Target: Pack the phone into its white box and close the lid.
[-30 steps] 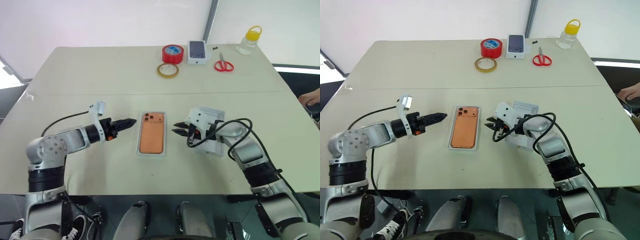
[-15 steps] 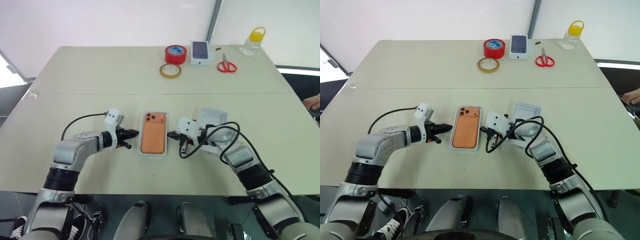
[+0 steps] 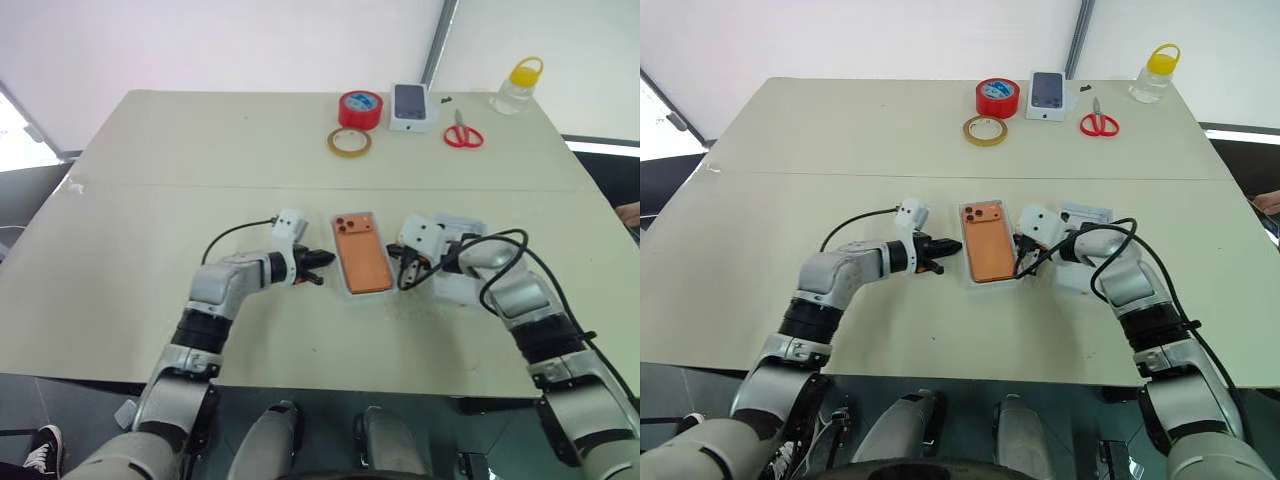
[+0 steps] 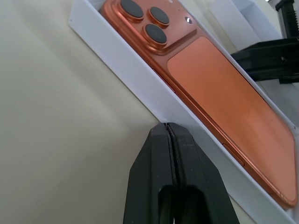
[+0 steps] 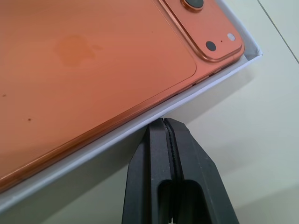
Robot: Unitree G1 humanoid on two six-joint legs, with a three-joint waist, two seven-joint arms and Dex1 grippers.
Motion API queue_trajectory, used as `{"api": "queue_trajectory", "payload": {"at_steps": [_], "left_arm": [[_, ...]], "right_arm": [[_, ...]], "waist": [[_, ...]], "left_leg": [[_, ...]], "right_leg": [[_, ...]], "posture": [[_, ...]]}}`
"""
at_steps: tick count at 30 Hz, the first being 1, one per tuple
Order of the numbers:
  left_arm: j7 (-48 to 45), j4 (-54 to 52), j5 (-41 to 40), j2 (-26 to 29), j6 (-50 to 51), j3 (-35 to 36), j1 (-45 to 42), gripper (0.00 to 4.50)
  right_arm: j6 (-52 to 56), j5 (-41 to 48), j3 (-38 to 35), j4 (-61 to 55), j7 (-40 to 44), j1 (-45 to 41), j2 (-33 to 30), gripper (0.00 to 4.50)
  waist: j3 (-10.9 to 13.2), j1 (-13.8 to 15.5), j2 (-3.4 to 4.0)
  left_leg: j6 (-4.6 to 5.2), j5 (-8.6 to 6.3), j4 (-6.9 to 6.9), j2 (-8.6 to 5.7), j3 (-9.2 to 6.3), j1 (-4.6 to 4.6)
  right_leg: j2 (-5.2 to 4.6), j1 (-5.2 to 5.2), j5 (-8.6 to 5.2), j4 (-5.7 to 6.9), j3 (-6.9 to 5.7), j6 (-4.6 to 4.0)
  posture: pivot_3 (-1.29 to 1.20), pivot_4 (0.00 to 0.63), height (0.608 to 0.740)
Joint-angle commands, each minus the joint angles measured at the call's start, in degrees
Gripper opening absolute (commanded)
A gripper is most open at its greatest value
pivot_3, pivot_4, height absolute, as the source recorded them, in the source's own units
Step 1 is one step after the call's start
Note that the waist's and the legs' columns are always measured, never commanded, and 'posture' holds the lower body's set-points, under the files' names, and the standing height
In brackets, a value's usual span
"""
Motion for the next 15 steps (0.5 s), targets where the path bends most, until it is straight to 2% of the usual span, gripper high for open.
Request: {"api": "queue_trajectory", "payload": {"at_steps": [1,9,15], "left_arm": [[-3.34,3.83,0.87,-5.09,-3.65,-4.0,-3.56,0.05],[-5.55,10.48,3.97,-9.39,-7.34,-3.16,-6.16,0.05],[-6.02,10.65,5.12,-9.21,-8.23,-2.0,-6.5,0.05]], "right_arm": [[-1.6,0.96,-0.01,-2.81,1.38,1.53,-0.22,0.0],[-1.16,0.92,-2.87,-4.93,0.94,5.52,-2.61,0.0],[-0.83,0.98,-4.12,-6.11,1.15,6.35,-3.23,0.0]], "waist": [[0.0,0.03,0.0],[0.0,0.03,-0.01],[0.0,0.01,-0.01]], "left_leg": [[0.0,0.0,0.0,0.0,0.0,0.0],[0.08,-0.05,0.11,-0.03,-0.01,0.0],[0.08,-0.05,0.12,-0.03,-0.01,0.0]], "right_leg": [[0.0,0.01,0.0,0.0,-0.01,0.01],[-0.03,0.11,-0.05,-0.02,-0.06,0.08],[-0.03,0.12,-0.05,-0.01,-0.06,0.08]], "posture": [[0.0,0.15,0.74],[0.0,0.15,0.74],[0.0,0.15,0.74]]}}
